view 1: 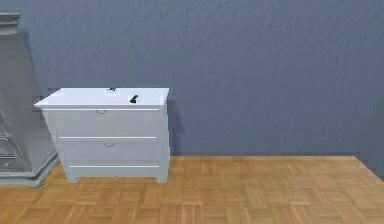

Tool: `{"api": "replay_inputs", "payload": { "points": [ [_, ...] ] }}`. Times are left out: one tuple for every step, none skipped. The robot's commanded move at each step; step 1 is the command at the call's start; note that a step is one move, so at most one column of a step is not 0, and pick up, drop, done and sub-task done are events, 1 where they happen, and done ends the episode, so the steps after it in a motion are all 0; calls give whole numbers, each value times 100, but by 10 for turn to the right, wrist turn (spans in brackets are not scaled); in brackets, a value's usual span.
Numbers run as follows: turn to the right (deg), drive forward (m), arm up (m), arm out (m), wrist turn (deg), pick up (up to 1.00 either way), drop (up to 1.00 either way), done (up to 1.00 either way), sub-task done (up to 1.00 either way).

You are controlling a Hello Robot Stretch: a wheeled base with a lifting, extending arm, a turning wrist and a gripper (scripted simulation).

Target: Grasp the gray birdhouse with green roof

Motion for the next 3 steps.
{"api": "replay_inputs", "payload": {
  "points": [
    [0, 0, 50, 0, 0, 0, 0, 0, 0],
    [0, 0, 32, 0, 0, 0, 0, 0, 0],
    [0, 0, 0, 32, 0, 0, 0, 0, 0]
  ]
}}
